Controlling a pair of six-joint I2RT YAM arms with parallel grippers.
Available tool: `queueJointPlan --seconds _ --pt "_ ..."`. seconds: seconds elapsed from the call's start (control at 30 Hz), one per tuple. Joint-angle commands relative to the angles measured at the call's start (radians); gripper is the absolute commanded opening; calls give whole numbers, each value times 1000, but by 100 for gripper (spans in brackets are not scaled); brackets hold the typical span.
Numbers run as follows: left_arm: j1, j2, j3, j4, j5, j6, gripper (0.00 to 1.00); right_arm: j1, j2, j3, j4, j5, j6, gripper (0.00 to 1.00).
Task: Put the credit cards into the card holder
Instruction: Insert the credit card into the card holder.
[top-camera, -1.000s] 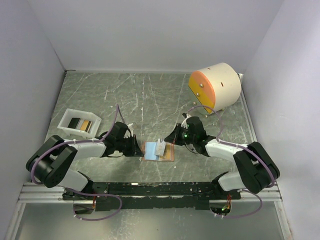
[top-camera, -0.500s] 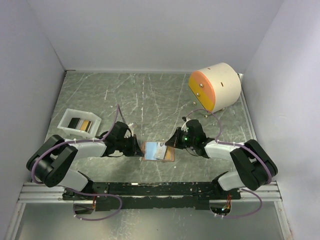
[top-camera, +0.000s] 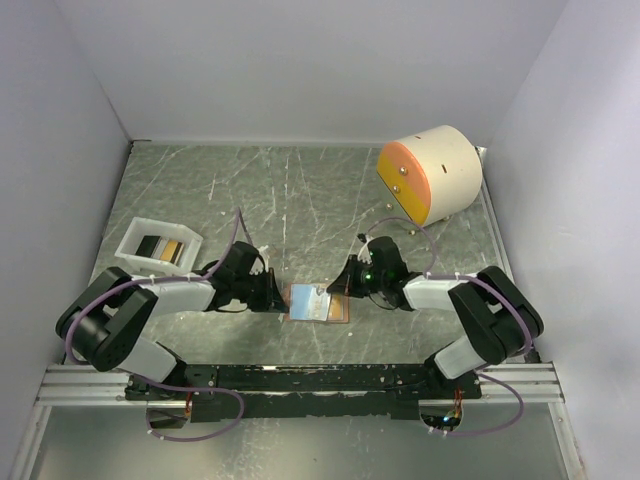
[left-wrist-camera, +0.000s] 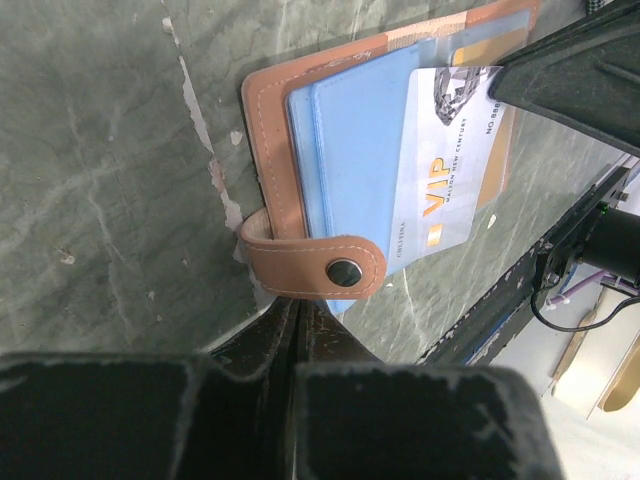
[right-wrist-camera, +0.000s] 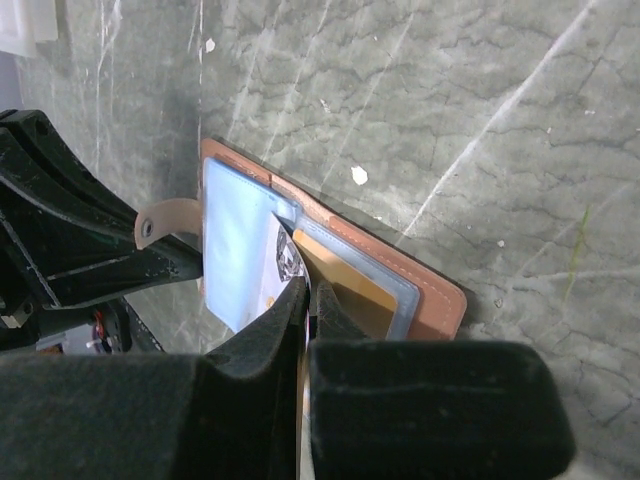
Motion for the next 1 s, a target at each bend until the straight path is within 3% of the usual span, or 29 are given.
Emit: queueJointPlan --seconds 0.0,0.47,0.7,0.97 --pt "-14 33 15 -34 -63 39 9 -3 24 28 -27 -5 -51 0" --pt "-29 35 15 -17 -49 20 8 1 68 75 -23 -16 -32 1" --pt "-64 39 -5 34 -43 -23 9 1 4 136 -223 108 -78 38" --pt "-97 56 4 43 -63 -38 8 14 -101 105 -333 154 -53 46"
